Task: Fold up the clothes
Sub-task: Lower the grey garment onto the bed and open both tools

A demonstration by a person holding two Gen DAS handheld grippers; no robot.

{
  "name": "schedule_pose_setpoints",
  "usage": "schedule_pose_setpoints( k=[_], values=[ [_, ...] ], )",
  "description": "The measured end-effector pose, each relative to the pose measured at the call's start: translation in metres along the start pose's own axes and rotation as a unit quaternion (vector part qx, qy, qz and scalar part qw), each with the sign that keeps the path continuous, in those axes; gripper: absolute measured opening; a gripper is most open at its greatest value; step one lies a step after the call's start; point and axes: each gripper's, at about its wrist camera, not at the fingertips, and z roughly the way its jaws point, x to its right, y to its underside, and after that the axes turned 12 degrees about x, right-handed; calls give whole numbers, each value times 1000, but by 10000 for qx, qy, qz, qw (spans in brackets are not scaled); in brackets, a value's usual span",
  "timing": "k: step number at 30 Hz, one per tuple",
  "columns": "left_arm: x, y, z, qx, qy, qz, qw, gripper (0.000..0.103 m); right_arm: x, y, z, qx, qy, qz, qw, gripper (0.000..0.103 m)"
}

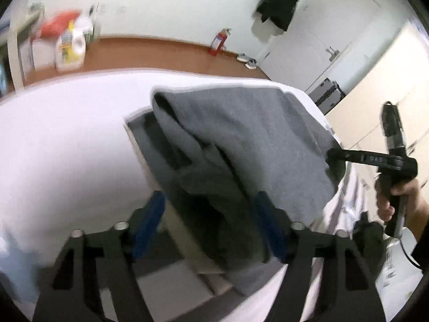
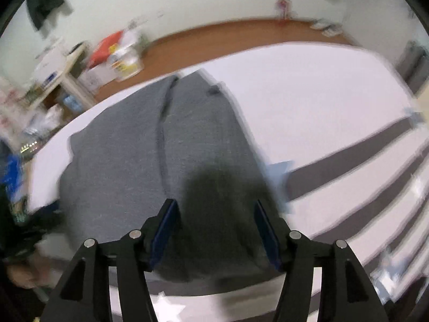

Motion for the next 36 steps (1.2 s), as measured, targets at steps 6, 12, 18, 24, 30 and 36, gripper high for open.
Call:
schedule_pose_setpoints(
  k=[6,12,18,24,30,36],
  values=[
    [22,-33,17,167,553,1122,9920,20,-62,11,-40,1717,617,854,9795,51],
    [39,-27,52,-73,676,2000,9774,13,-127,17,28,1627,1057,960,9763,26],
    [21,2,70,-240,628,2253,9720,13,-102,17,82,1389,1312,1459,9707,15],
    [19,-21,49,-56,836,2129,9735,13,-75,18,63,1399,1382,1361,9710,14],
    [-4,-30,57,46,631,2079,9761,13,-48,15,54,1489,1634,1339,9660,14],
    [-31,-26,74,-168,380,1998,9790,13,-18,35,83,1071,1846,1767,9609,12]
  ],
)
